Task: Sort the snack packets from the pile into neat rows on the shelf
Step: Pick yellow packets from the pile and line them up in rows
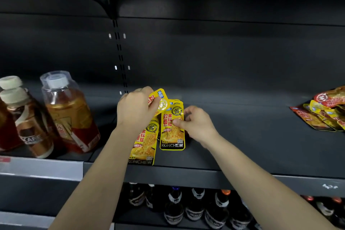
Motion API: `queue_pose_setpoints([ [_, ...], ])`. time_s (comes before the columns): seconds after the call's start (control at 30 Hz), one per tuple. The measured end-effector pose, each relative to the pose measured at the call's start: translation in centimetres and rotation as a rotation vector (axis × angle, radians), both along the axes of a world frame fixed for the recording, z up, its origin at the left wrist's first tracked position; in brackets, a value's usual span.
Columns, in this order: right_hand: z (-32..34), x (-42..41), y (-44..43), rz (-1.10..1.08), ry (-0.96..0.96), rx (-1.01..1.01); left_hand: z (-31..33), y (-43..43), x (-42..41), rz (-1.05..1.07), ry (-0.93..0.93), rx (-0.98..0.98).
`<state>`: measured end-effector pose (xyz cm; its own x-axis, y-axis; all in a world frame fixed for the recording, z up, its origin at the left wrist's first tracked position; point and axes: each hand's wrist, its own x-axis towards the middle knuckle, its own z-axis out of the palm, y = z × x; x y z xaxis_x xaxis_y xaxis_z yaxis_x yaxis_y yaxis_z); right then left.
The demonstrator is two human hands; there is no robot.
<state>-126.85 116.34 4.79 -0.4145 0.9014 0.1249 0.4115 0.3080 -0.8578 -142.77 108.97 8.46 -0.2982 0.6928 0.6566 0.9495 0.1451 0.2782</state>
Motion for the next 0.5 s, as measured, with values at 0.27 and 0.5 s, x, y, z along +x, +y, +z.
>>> queue_pose_setpoints([
  [0.27,-0.48,0.57,-0.01,-0.059,-0.165,0.078,-0.33,-0.14,-0.02,0.006,-0.01,-0.018],
  [0.5,-0.55,0.19,-0.28,-0.057,-0.306,0.163,0.02,-0.47,-0.02,0.006,-0.024,0.006],
])
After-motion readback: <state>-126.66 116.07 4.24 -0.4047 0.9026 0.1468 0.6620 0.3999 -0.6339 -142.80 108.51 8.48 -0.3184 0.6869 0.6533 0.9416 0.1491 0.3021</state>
